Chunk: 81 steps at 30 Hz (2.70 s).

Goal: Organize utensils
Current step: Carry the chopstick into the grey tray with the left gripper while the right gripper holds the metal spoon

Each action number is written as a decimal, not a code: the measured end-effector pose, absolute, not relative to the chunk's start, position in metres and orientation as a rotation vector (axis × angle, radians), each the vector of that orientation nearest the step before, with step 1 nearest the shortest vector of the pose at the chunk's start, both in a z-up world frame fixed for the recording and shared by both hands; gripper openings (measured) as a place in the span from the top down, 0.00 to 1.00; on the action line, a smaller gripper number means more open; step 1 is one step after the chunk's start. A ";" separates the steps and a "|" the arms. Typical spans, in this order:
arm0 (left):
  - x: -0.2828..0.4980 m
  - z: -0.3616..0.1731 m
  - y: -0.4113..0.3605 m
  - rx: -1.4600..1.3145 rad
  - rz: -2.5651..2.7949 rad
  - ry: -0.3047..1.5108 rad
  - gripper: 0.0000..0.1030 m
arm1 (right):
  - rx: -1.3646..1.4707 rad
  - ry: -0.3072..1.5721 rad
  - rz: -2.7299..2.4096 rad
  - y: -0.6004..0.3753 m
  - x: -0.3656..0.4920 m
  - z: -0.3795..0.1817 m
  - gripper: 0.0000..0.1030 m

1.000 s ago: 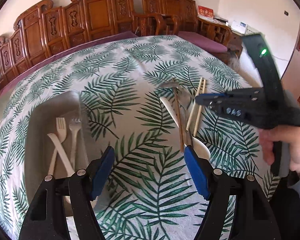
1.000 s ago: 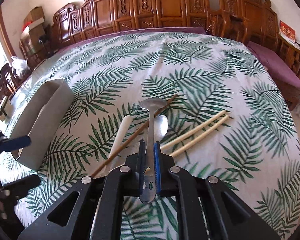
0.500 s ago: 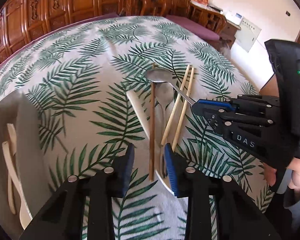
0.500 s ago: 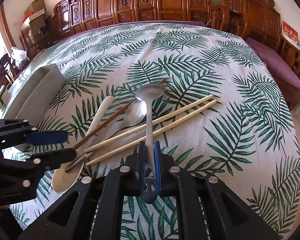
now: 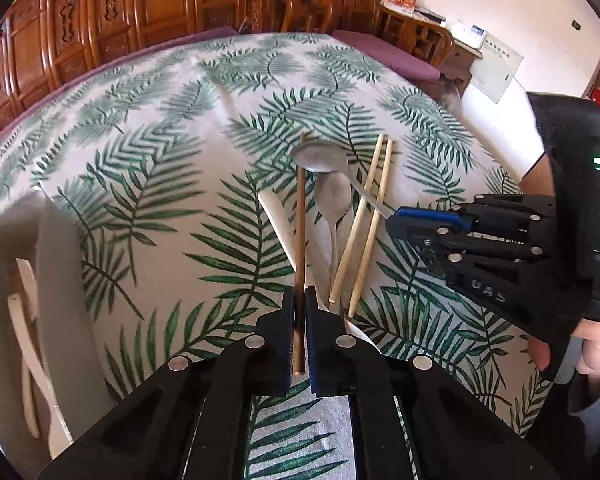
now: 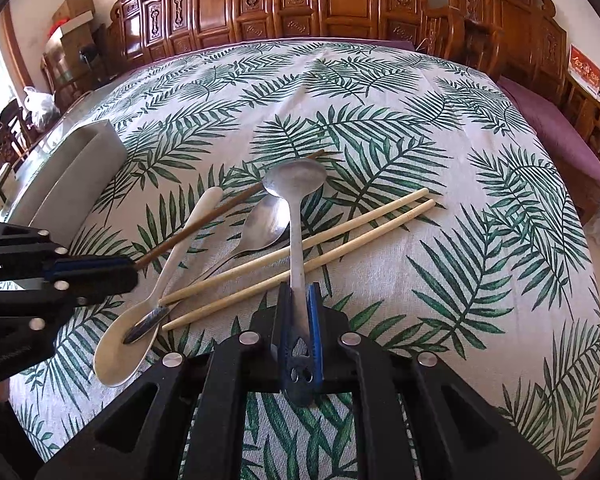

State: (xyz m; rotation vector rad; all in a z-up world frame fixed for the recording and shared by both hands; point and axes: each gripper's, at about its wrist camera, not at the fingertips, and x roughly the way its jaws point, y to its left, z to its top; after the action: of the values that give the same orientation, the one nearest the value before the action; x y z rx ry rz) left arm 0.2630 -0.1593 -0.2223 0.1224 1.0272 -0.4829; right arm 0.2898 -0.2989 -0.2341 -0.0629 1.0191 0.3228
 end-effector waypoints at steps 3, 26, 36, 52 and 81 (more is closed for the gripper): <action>0.260 -0.216 -0.156 0.119 -0.479 1.007 0.96 | -0.082 1.015 0.323 -0.295 0.295 -0.234 0.89; 0.252 -0.190 -0.151 0.122 -0.463 0.926 0.96 | -0.142 1.023 0.283 -0.287 0.302 -0.232 0.83; 0.243 -0.177 -0.136 0.097 -0.441 0.896 0.96 | -0.048 1.003 0.283 -0.298 0.298 -0.219 0.92; 0.232 -0.137 -0.060 0.056 -0.326 0.817 0.96 | -0.024 0.924 0.303 -0.287 0.278 -0.194 0.92; 0.208 -0.163 0.027 0.038 -0.153 0.903 0.96 | -0.042 0.843 0.423 -0.247 0.242 -0.156 0.92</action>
State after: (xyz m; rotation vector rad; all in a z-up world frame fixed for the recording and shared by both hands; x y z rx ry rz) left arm 0.2079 0.0268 -0.1628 0.0380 0.9026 -0.1529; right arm 0.2422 -0.2468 -0.1564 -0.0415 0.8435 0.4229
